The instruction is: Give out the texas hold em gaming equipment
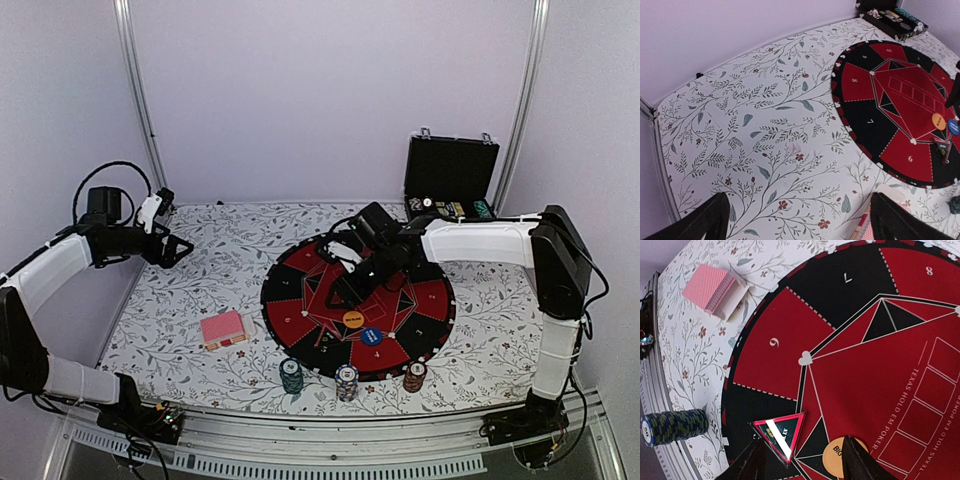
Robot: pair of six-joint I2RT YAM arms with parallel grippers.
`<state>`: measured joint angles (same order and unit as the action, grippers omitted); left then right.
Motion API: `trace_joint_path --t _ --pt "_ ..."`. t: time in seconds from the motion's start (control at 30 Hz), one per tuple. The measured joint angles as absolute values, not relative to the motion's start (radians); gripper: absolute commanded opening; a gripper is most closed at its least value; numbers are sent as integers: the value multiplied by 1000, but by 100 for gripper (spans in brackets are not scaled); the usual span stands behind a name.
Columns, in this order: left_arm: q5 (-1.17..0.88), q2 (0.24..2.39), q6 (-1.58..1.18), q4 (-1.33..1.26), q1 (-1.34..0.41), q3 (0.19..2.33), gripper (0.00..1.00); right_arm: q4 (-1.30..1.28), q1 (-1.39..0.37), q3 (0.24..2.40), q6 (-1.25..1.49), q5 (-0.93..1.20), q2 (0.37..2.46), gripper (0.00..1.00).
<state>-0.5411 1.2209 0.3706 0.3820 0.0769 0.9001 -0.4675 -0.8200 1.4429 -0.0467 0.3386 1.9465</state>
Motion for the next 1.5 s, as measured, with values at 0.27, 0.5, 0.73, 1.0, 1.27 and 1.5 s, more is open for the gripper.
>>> trace_joint_path --t 0.27,0.5,0.73,1.0,1.27,1.5 --pt "-538 1221 371 385 76 901 100 -540 -898 1452 -142 334 1979 51" --pt "-538 1221 374 396 76 912 100 -582 -922 1476 -186 322 2036 49" --pt "-538 1221 383 410 76 929 100 -595 -932 1493 -207 283 2086 49" --pt "-538 1221 393 411 76 938 100 -611 -951 1493 -229 240 2103 52" --pt "-538 1221 393 422 76 957 100 -608 -976 1493 -243 167 2103 37" --pt "-537 1215 392 426 76 966 100 -598 -987 1504 -251 136 2100 30"
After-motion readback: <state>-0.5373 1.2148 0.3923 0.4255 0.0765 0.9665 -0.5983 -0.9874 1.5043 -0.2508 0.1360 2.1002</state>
